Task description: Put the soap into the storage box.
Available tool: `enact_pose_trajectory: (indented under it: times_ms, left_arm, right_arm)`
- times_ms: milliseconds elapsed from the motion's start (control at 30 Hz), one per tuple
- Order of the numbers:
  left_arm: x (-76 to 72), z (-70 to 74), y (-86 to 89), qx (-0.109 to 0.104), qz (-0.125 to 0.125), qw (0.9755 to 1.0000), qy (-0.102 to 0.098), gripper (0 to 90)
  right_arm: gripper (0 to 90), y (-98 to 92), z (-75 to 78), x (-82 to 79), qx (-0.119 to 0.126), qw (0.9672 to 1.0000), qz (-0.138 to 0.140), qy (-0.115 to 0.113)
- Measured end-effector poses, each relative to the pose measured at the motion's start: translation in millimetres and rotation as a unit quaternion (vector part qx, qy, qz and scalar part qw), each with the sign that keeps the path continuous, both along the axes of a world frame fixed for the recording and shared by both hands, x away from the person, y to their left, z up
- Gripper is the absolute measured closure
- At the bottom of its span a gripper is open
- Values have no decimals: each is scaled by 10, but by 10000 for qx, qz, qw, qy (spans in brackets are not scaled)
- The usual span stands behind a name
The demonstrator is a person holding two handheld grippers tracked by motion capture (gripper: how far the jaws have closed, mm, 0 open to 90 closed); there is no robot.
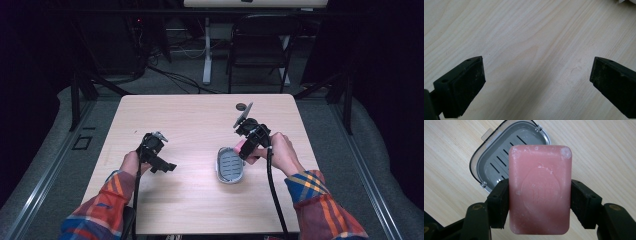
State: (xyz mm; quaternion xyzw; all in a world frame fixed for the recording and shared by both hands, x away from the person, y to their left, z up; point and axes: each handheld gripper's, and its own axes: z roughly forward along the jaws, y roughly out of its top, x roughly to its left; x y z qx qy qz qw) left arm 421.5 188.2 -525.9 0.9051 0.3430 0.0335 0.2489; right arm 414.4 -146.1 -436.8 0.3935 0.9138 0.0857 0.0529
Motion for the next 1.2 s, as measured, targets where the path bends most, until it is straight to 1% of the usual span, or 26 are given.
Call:
enact_pose_trajectory:
  times_ms: [100, 200, 267, 300, 400, 433, 533, 600, 733, 767, 800, 833, 867, 900, 933, 1000, 1067, 1200]
  left_arm:
    - [1, -1, -1, 8, -4, 10000, 5, 0]
    - [1, -1, -1, 4, -6, 10000, 2, 0]
    - [1, -2, -2, 5, -7, 10000, 6, 0]
    - [1, -1, -1, 5, -9, 10000, 3, 0]
    - [1, -2, -2, 4, -10, 10000, 5, 0]
    - [1, -1, -2, 8, -13, 10000, 6, 0]
    - [0, -1, -2, 7, -12, 10000, 4, 0]
    - [1, -1, -2, 6, -13, 10000, 4, 0]
    - [1, -2, -3, 8, -18, 10000, 5, 0]
    - [2, -2, -2, 9, -19, 10000, 5, 0]
    - [2, -2, -2, 9, -21, 10000, 7, 0]
    - [1, -1, -2, 8, -18, 10000, 4, 0]
    - [1, -1, -1, 5, -19, 10000, 5, 0]
    - [1, -1, -2, 6, -18, 10000, 3, 0]
    - [1, -1, -2, 4, -19, 10000, 3, 0]
    - [0, -1, -1, 1, -20, 10000, 4, 0]
    - [1, -1, -1, 2, -20, 10000, 4, 0]
    - [1, -1, -2, 6, -26, 10000, 7, 0]
  right_arm:
    - [372, 36, -13, 3, 6, 10000, -12, 25]
    - [372, 67, -38, 11, 9, 10000, 35, -4]
    - [372, 92, -51, 15, 8, 10000, 47, 27]
    - [372, 107, -51, 16, -23, 10000, 42, 77]
    - [372, 140, -78, 24, -45, 9999, 86, 42]
    - [372, 164, -93, 29, -53, 9999, 84, 87]
    - [372, 192, -118, 46, -119, 9998, 109, 110]
    - [372, 200, -134, 49, -91, 9999, 93, 102]
    - [372, 239, -171, 74, -143, 9997, 100, 155]
    - [372, 247, -185, 74, -90, 9998, 74, 147]
    - [372, 258, -196, 83, -114, 9998, 78, 152]
    - [372, 270, -214, 80, -61, 9999, 21, 143]
    - [372, 280, -218, 95, -141, 9997, 70, 189]
    - [371, 292, -238, 98, -127, 9998, 36, 176]
    - [372, 307, -245, 105, -179, 9996, 24, 211]
    - [371, 330, -278, 107, -143, 9997, -32, 185]
    - [371, 352, -291, 126, -221, 9995, 3, 232]
    - [371, 397, -355, 135, -197, 9995, -84, 229]
